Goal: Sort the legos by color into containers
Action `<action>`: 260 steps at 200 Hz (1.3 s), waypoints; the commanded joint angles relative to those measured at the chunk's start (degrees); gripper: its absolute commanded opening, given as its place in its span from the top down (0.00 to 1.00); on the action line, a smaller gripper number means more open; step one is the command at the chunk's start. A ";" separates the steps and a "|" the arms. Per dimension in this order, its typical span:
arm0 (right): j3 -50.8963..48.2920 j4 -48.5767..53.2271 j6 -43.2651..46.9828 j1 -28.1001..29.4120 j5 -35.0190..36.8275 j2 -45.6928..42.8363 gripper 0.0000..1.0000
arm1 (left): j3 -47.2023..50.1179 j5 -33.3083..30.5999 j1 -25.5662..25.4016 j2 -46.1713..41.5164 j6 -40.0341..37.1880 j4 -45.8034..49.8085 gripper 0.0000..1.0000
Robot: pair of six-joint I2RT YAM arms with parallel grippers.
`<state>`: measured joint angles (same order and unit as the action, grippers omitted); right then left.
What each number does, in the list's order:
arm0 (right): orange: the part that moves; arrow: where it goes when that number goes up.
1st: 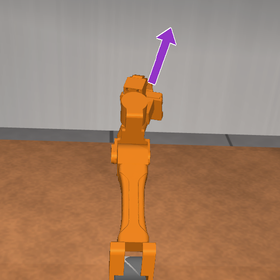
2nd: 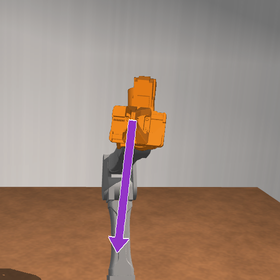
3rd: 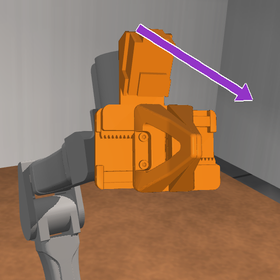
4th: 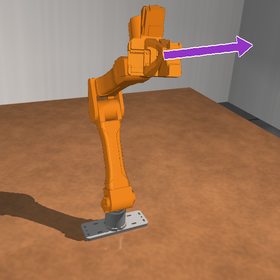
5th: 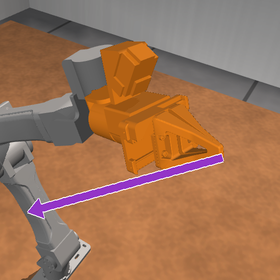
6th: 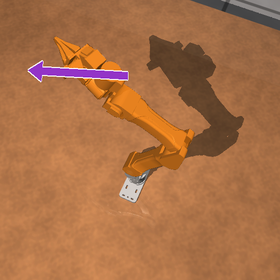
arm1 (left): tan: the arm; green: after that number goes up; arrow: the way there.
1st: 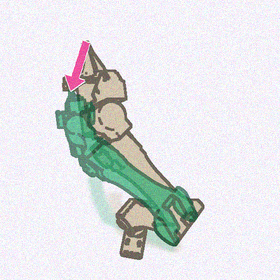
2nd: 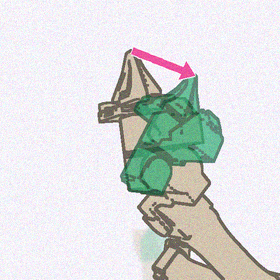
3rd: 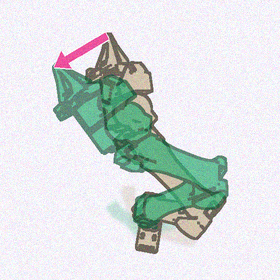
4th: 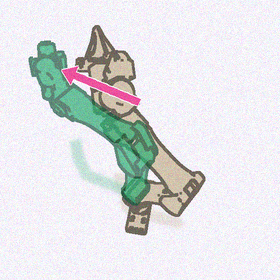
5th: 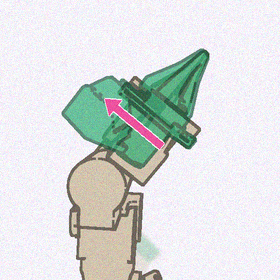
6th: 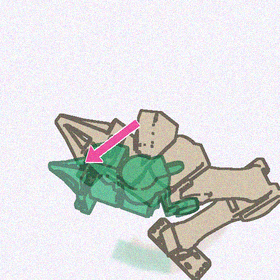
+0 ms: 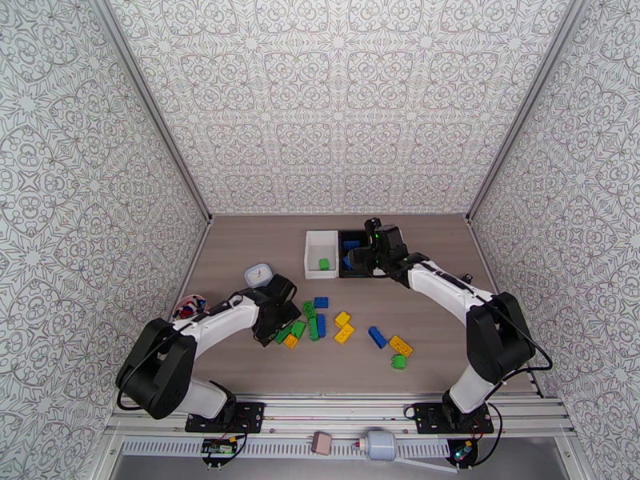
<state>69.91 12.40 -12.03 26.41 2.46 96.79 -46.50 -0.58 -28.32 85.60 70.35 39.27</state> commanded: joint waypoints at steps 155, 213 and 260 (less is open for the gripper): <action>-0.98 0.10 -1.68 0.36 1.48 -1.08 0.01 | -3.42 1.68 0.45 4.83 2.93 7.26 0.33; -2.16 -0.33 -1.77 0.39 0.36 -3.43 0.01 | -8.75 -1.78 0.79 2.47 -1.25 10.32 0.39; -6.41 -3.62 -1.30 0.35 -3.01 -7.66 0.01 | -20.07 -6.46 1.15 3.92 -14.40 9.31 0.40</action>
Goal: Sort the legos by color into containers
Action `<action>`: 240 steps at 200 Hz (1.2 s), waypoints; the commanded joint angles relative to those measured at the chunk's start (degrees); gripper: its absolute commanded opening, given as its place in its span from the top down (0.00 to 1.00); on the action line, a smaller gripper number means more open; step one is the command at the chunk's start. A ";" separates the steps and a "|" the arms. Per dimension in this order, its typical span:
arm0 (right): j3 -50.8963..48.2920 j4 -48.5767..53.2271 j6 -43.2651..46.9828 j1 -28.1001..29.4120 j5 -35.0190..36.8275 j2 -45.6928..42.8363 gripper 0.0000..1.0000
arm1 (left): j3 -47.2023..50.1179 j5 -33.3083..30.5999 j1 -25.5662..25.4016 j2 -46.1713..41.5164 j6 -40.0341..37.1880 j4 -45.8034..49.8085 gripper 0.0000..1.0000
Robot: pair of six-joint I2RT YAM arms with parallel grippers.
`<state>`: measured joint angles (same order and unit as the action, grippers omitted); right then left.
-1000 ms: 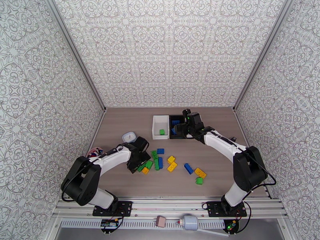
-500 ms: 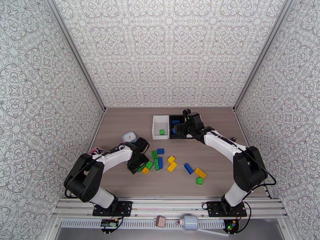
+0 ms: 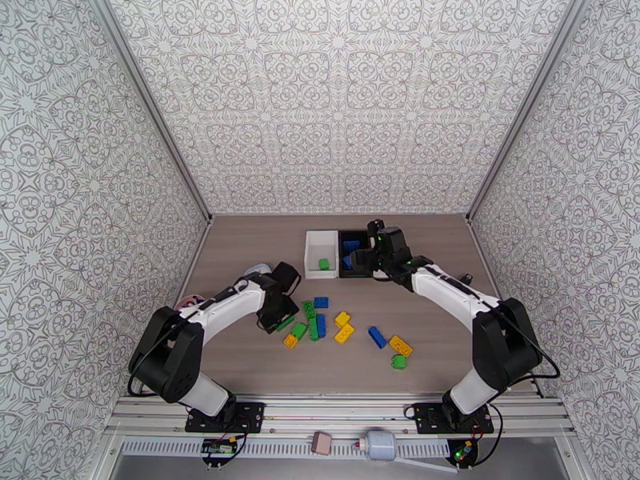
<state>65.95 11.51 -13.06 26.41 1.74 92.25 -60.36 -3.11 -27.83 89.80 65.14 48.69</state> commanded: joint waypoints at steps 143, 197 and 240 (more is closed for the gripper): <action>-9.85 -2.54 -1.53 0.39 1.68 -11.74 0.01 | -45.89 -0.03 2.97 29.73 6.13 -2.68 0.44; -13.05 -2.23 -2.37 0.36 3.25 -15.06 0.01 | -52.38 1.92 1.82 35.62 16.27 -1.15 0.44; -15.01 -2.51 -3.61 0.31 3.26 -16.52 0.01 | -57.88 1.41 1.47 41.01 17.06 1.27 0.42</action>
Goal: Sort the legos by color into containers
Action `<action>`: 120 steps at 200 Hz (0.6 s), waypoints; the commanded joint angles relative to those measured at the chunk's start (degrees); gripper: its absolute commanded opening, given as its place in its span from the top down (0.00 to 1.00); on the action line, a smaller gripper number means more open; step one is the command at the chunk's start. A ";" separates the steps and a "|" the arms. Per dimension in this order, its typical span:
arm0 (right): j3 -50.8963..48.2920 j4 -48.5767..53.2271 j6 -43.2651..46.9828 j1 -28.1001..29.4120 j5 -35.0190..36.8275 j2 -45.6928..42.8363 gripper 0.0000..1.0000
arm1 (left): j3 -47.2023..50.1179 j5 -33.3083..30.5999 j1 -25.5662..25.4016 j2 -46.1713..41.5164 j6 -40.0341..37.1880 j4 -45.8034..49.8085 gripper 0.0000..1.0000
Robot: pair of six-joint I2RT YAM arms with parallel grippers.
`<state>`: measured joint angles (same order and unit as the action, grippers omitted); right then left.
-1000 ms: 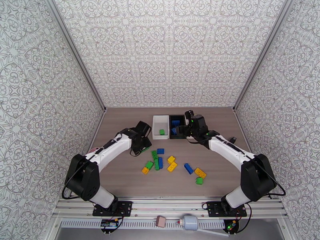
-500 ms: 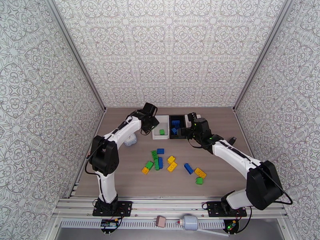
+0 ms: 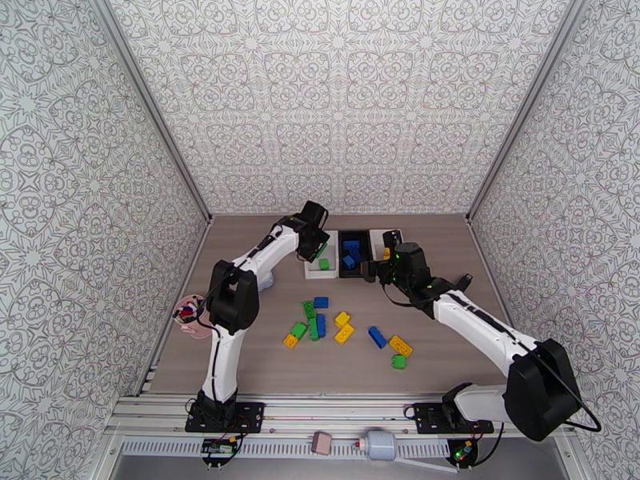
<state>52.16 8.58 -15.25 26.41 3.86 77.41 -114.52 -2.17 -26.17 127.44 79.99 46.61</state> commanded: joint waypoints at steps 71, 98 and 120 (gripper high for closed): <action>-1.78 1.07 -1.20 0.28 -0.41 -1.82 0.01 | -6.05 1.12 -0.46 1.40 -2.89 3.51 0.21; -1.80 1.08 -1.70 0.22 -0.61 -1.54 0.01 | -5.27 0.30 -0.72 -2.90 -5.02 3.76 0.16; -1.40 2.15 -1.65 0.23 -1.12 -1.47 0.01 | -1.15 -1.11 -1.14 -6.84 -7.32 3.15 0.14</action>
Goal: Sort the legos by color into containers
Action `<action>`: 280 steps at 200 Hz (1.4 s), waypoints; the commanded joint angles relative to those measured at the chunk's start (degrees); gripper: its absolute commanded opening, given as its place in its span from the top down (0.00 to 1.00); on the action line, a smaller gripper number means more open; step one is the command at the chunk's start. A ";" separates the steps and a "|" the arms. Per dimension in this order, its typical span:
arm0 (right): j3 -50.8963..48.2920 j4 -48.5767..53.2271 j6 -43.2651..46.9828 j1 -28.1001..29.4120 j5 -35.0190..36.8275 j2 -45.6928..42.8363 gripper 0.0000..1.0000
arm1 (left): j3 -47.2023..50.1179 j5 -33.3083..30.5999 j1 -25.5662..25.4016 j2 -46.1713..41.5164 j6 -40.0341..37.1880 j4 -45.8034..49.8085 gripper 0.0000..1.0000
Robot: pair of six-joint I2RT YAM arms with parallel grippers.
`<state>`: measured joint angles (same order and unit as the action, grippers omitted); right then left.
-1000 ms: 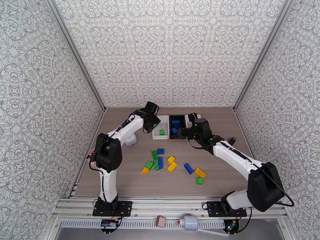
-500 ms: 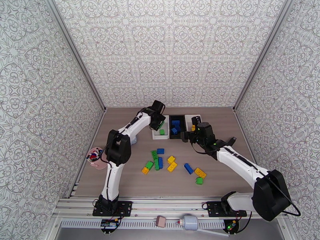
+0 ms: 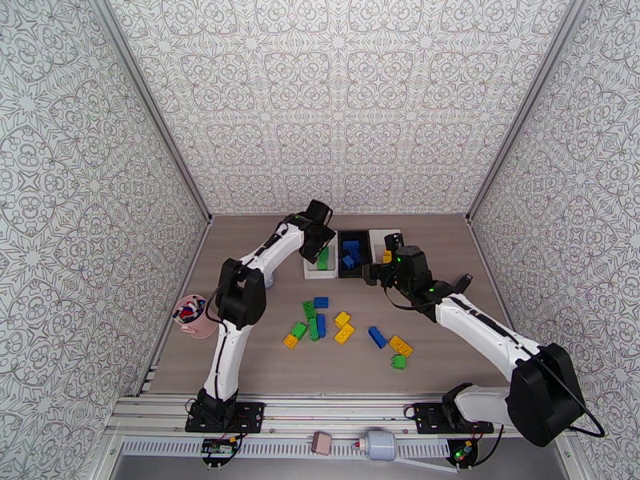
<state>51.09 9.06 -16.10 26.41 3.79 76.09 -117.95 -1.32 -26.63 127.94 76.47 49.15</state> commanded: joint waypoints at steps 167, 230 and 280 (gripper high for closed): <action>15.96 22.08 13.59 17.16 -3.30 19.68 0.01 | 51.17 -4.11 4.62 -43.96 -26.43 -16.88 0.00; 21.73 27.13 17.22 20.52 -6.36 29.19 0.00 | 53.59 -5.41 6.50 -46.21 -28.37 -15.54 0.00; 24.25 29.97 18.36 20.48 -5.51 33.61 0.01 | 54.32 -4.05 6.24 -46.59 -29.05 -16.69 0.00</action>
<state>72.84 36.16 0.95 46.89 -1.72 107.63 -64.34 -5.82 -20.51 82.59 48.93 33.58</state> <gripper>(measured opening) 0.994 0.995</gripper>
